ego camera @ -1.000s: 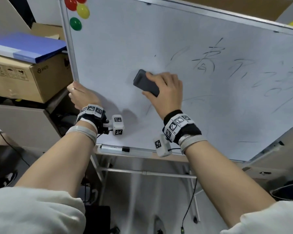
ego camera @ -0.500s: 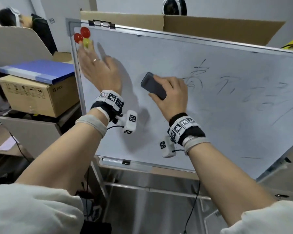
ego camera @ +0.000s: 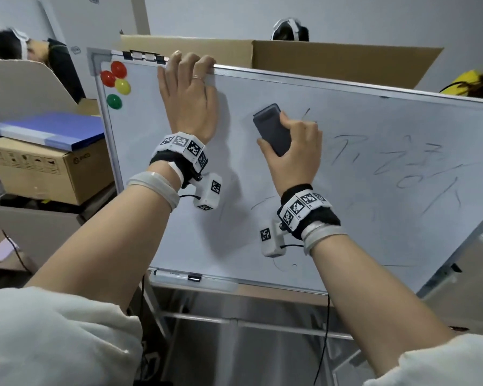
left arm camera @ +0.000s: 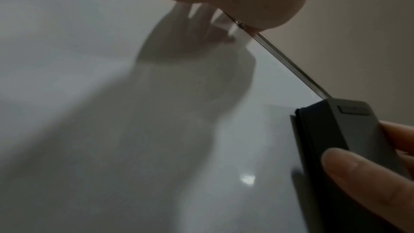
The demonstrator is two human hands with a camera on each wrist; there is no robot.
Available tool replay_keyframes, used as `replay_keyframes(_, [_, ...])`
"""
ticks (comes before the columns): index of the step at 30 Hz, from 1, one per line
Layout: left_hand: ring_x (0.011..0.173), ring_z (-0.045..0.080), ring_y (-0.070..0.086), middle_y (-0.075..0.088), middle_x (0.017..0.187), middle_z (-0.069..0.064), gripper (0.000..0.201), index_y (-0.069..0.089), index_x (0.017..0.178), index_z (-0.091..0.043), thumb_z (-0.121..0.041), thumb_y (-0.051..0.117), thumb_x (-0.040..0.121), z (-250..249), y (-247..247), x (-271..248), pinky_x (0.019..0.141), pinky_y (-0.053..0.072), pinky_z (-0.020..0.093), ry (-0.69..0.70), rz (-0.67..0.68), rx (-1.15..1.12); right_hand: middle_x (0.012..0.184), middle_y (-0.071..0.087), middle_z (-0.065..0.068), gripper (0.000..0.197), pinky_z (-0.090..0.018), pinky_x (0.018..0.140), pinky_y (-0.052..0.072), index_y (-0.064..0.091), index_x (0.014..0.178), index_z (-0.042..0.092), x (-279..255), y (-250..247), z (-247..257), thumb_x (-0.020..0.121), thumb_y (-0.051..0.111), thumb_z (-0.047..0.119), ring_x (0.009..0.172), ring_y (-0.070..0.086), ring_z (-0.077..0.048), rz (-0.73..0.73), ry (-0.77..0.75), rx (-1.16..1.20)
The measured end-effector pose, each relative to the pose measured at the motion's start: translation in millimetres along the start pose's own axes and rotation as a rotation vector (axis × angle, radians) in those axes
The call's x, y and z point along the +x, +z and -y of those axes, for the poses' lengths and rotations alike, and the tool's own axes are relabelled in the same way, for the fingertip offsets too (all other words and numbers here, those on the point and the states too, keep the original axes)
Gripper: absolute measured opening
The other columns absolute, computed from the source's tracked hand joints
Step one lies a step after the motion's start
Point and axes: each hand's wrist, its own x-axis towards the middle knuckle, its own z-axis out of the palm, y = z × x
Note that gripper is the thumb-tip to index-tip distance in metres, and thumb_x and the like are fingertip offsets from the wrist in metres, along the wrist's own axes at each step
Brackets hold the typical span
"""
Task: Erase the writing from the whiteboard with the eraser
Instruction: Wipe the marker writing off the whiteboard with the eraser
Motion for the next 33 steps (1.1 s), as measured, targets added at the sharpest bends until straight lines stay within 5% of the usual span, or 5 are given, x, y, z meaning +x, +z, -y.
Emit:
replay_keyframes(5, [0.141,0.024,0.035,0.053,0.133,-0.006,0.035,0.059,0.122,-0.028,-0.025,0.04,0.092,1,1,-1,0.118,0.024,0.046,-0.007,-0.069,-0.069,0.107,0.058,-0.005,0.054,-0.038,0.083,0.048,0.066,0.119,0.019,-7,15,21,0.075,0.085,0.044,0.098,0.054,-0.027,0.107,-0.134,-0.035])
replay_keyframes(15, [0.139,0.026,0.039,0.057,0.127,-0.001,0.03,0.063,0.111,-0.019,-0.021,0.045,0.086,-28,18,-3,0.116,0.028,0.036,-0.112,-0.209,-0.068,0.115,0.054,-0.008,0.054,-0.046,0.072,0.055,0.058,0.123,0.012,17,-38,-33,0.084,0.073,0.046,0.106,0.053,-0.028,-0.292,0.231,-0.045])
replay_keyframes(22, [0.138,0.028,0.041,0.058,0.127,-0.001,0.032,0.063,0.113,-0.019,-0.02,0.042,0.089,-11,8,-2,0.116,0.029,0.037,-0.064,-0.191,-0.049,0.114,0.053,-0.003,0.055,-0.036,0.072,0.051,0.058,0.124,0.022,12,-12,2,0.081,0.078,0.049,0.102,0.048,-0.021,0.014,0.04,-0.039])
replay_keyframes(29, [0.148,0.024,0.028,0.051,0.139,-0.008,0.039,0.063,0.112,-0.024,-0.034,0.037,0.085,-59,16,3,0.122,0.013,0.047,-0.338,-0.136,-0.019,0.116,0.053,-0.003,0.055,-0.044,0.072,0.054,0.053,0.122,0.012,11,-60,-54,0.085,0.071,0.049,0.105,0.054,-0.023,-0.195,0.231,-0.057])
replay_keyframes(33, [0.145,0.022,0.034,0.058,0.134,-0.015,0.035,0.071,0.106,-0.033,-0.039,0.041,0.089,-119,33,-3,0.122,0.01,0.051,-0.108,-0.052,-0.042,0.117,0.051,-0.001,0.057,-0.041,0.071,0.054,0.05,0.125,0.012,8,-84,-80,0.087,0.069,0.05,0.103,0.054,-0.019,-0.195,0.303,-0.084])
